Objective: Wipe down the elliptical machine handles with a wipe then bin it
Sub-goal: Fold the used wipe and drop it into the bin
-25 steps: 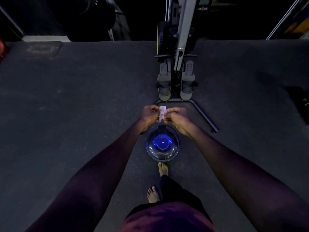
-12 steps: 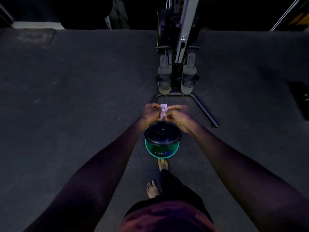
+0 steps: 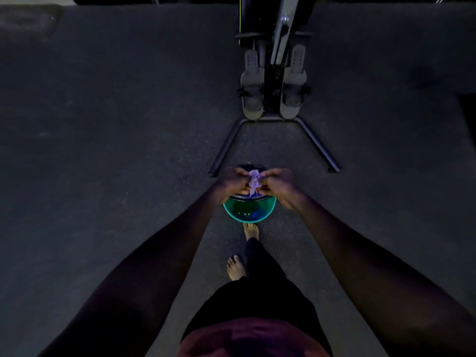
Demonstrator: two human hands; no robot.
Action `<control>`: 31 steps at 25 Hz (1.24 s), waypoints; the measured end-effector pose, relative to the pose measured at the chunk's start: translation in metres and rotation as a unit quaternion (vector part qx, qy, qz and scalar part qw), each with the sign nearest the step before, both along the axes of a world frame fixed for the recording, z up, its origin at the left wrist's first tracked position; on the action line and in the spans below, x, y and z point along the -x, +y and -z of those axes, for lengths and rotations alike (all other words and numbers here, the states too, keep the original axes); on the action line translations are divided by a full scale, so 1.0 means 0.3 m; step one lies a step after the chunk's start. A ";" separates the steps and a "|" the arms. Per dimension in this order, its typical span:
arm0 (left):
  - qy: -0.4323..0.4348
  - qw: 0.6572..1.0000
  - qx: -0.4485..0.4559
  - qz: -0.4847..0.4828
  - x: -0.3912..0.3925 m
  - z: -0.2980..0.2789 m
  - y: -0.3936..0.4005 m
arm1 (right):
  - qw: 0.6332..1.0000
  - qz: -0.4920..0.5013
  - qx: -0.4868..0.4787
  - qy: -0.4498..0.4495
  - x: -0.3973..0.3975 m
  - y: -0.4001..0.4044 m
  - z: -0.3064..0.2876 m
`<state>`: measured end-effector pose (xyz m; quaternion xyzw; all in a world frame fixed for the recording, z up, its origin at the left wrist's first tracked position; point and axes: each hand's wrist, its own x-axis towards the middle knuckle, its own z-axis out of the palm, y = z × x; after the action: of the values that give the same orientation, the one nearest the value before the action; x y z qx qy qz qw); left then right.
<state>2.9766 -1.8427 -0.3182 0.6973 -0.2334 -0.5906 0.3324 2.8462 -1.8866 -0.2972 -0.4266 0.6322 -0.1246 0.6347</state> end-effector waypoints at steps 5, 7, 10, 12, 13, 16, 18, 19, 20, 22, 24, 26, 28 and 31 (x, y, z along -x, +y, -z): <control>0.038 0.996 -0.078 0.032 0.079 0.262 0.066 | 0.997 0.006 -0.067 0.033 0.077 0.066 0.275; 0.062 0.993 -0.090 0.043 0.107 0.390 0.079 | 0.995 0.010 -0.086 0.040 0.098 0.085 0.426; 0.077 0.989 -0.117 0.039 0.137 0.580 0.109 | 0.990 0.049 -0.115 0.060 0.109 0.105 0.640; 0.069 0.988 -0.135 0.021 0.152 0.717 0.107 | 0.985 0.083 -0.134 0.063 0.107 0.092 0.786; 0.064 0.988 -0.142 0.013 0.157 0.781 0.105 | 0.982 0.097 -0.145 0.065 0.106 0.084 0.844; 0.062 0.986 -0.150 -0.027 0.167 0.907 0.086 | 0.977 0.126 -0.161 0.060 0.105 0.056 0.978; 0.033 0.986 -0.158 -0.033 0.156 0.944 0.081 | 0.978 0.132 -0.148 0.069 0.106 0.049 1.029; 0.019 0.986 -0.162 -0.032 0.148 0.960 0.083 | 0.978 0.128 -0.141 0.084 0.110 0.047 1.058; 0.010 0.986 -0.163 -0.027 0.137 0.971 0.089 | 0.979 0.121 -0.134 0.094 0.116 0.046 1.067; 0.010 0.987 -0.158 -0.023 0.113 0.951 0.098 | 0.981 0.111 -0.127 0.098 0.126 0.038 1.022; 0.006 0.989 -0.149 -0.017 0.094 0.889 0.107 | 0.983 0.100 -0.123 0.088 0.127 0.035 0.905; 0.017 0.991 -0.133 -0.018 0.086 0.796 0.105 | 0.986 0.088 -0.119 0.075 0.125 0.031 0.806; 0.011 0.992 -0.121 -0.028 0.088 0.661 0.090 | 0.989 0.079 -0.105 0.062 0.119 0.022 0.685; -0.009 0.996 -0.078 -0.035 0.103 0.456 0.067 | 0.995 0.057 -0.068 0.038 0.108 0.011 0.497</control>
<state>2.9456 -1.8228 -0.4551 0.7340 -0.1657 -0.5887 0.2954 2.8138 -1.8831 -0.4462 -0.3504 0.6862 -0.1009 0.6294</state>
